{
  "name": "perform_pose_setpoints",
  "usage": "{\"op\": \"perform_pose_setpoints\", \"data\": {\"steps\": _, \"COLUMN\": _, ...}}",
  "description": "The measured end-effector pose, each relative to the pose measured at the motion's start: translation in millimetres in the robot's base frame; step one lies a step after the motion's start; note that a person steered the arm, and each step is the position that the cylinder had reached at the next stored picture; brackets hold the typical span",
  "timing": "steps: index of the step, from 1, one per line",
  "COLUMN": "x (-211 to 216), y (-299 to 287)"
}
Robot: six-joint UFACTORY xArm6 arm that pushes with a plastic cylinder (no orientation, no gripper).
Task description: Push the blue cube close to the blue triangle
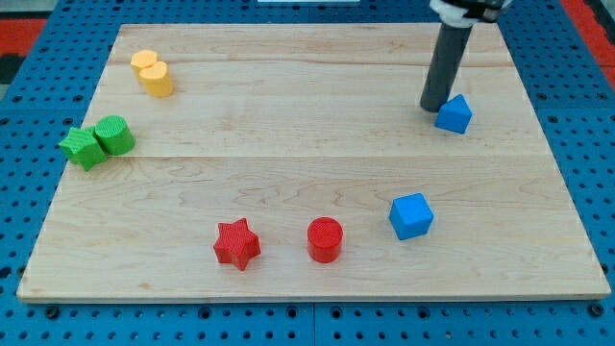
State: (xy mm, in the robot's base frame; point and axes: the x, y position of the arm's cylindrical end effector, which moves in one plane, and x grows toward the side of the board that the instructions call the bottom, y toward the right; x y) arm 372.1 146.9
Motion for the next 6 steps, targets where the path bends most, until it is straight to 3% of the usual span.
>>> {"op": "perform_pose_setpoints", "data": {"steps": 1, "x": 45.1, "y": 17.8}}
{"op": "perform_pose_setpoints", "data": {"steps": 2, "x": 119.4, "y": 36.6}}
{"op": "perform_pose_setpoints", "data": {"steps": 3, "x": 177.5, "y": 16.0}}
{"op": "perform_pose_setpoints", "data": {"steps": 4, "x": 191.7, "y": -24.5}}
{"op": "perform_pose_setpoints", "data": {"steps": 5, "x": 176.8, "y": -73.9}}
{"op": "perform_pose_setpoints", "data": {"steps": 6, "x": 159.4, "y": -71.4}}
